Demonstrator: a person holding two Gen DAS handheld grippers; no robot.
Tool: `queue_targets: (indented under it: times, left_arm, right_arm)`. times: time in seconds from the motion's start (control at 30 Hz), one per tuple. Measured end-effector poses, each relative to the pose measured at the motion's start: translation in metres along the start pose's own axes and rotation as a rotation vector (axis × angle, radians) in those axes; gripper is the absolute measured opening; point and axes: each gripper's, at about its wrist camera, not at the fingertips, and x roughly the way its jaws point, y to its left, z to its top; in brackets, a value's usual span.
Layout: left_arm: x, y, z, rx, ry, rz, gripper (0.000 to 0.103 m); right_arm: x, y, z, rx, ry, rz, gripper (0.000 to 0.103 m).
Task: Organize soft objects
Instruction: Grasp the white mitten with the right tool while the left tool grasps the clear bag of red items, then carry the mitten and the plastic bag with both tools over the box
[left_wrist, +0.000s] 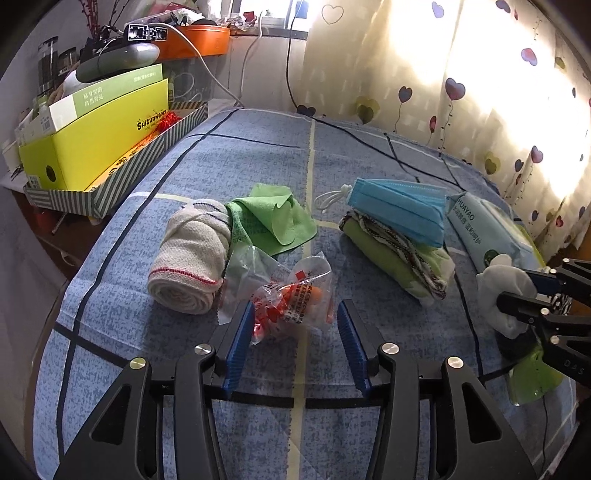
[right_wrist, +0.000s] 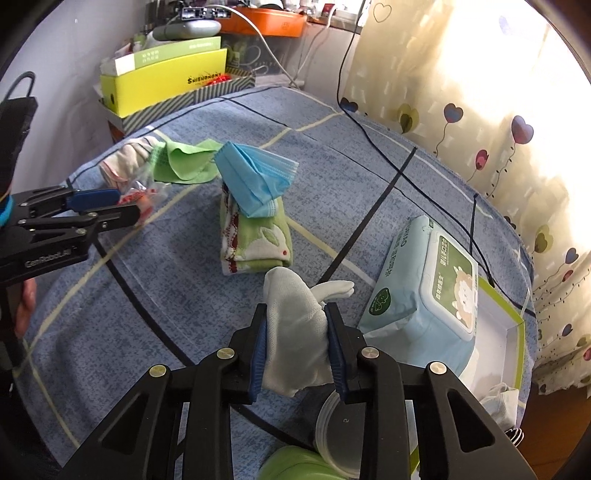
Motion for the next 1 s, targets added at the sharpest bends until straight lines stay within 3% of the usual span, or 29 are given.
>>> queue_targets:
  times: [0.27,0.33,0.47,1.0]
  left_arm:
    - [0.018,-0.001,0.004,0.013,0.034,0.046,0.057]
    - [0.020,0.003,0.004,-0.005,0.044,0.051,0.045]
    - [0.017,0.005,0.002,-0.017,0.042,0.039,0.038]
    - [-0.043,-0.047,0.000,0.060,-0.059,-0.099,0.034]
  right_arm:
    - [-0.006,-0.005,-0.004,0.050,-0.037,0.018,0.028]
    - [-0.008,-0.006,-0.005,0.060,-0.048,0.022,0.028]
    - [-0.016,-0.010,-0.008,0.089,-0.084,0.032,0.028]
    - [-0.056,-0.028,-0.029,0.237,-0.241,0.097,0.028]
